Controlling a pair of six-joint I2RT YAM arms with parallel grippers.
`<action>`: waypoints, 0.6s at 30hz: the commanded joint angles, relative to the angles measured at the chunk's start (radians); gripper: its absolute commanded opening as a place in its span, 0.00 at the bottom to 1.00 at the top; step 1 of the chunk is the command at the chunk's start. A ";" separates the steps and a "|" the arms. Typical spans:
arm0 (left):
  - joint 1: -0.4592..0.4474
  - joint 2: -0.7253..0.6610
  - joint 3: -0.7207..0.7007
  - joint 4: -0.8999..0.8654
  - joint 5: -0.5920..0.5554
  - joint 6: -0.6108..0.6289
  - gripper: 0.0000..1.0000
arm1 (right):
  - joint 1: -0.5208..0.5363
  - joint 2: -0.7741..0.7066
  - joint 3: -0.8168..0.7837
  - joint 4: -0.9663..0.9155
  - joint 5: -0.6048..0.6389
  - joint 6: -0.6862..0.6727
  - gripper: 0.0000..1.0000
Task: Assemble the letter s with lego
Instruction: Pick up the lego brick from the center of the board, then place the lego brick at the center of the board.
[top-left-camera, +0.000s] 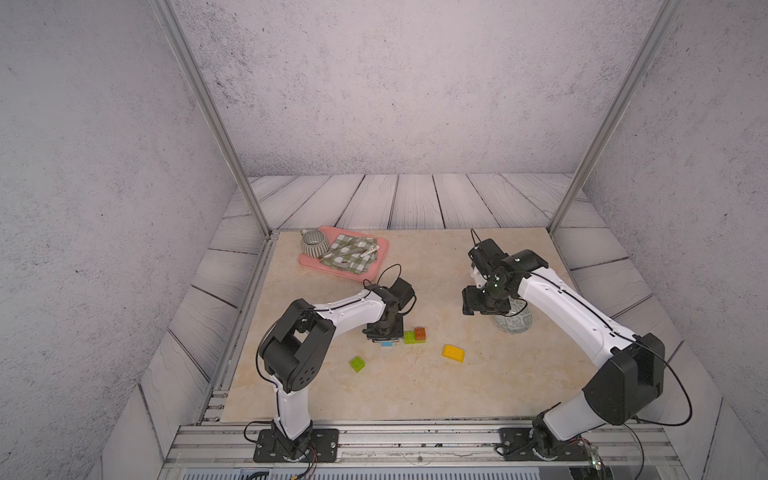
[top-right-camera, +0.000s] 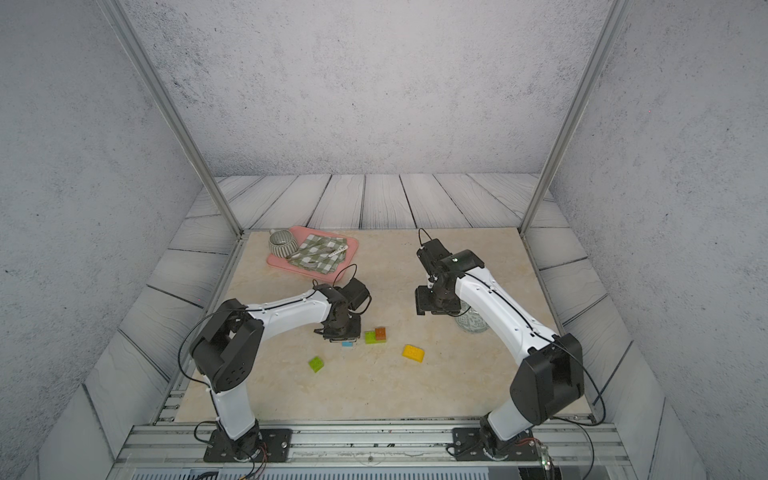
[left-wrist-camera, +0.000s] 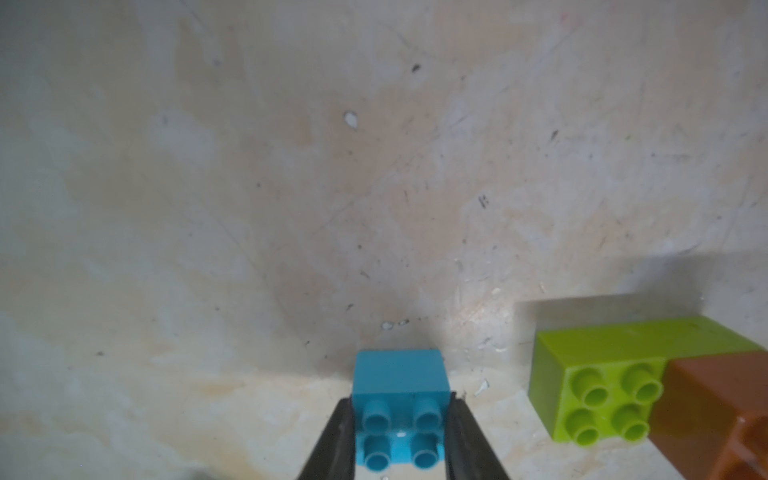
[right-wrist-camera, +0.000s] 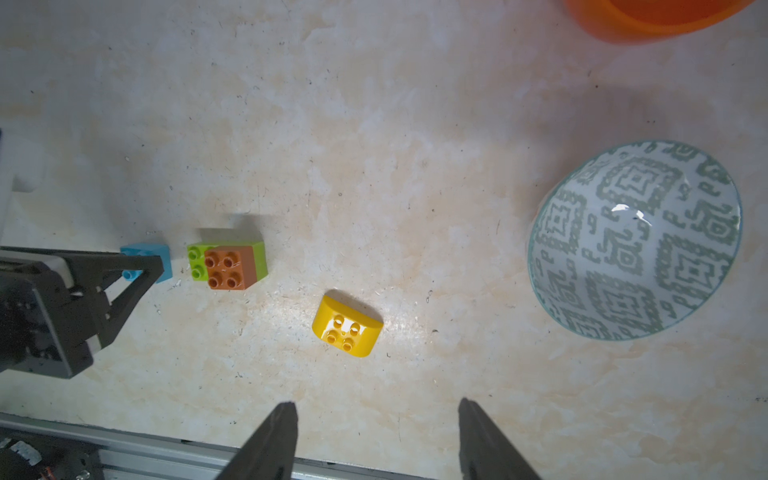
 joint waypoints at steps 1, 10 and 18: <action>-0.052 -0.026 0.022 -0.069 0.011 -0.013 0.24 | -0.007 -0.023 -0.010 -0.004 0.000 -0.023 0.64; -0.228 0.002 0.097 -0.091 0.074 -0.130 0.24 | -0.007 -0.036 -0.018 0.006 0.033 -0.061 0.62; -0.247 0.065 0.112 -0.038 0.079 -0.158 0.36 | -0.009 -0.045 -0.037 0.026 0.030 -0.083 0.60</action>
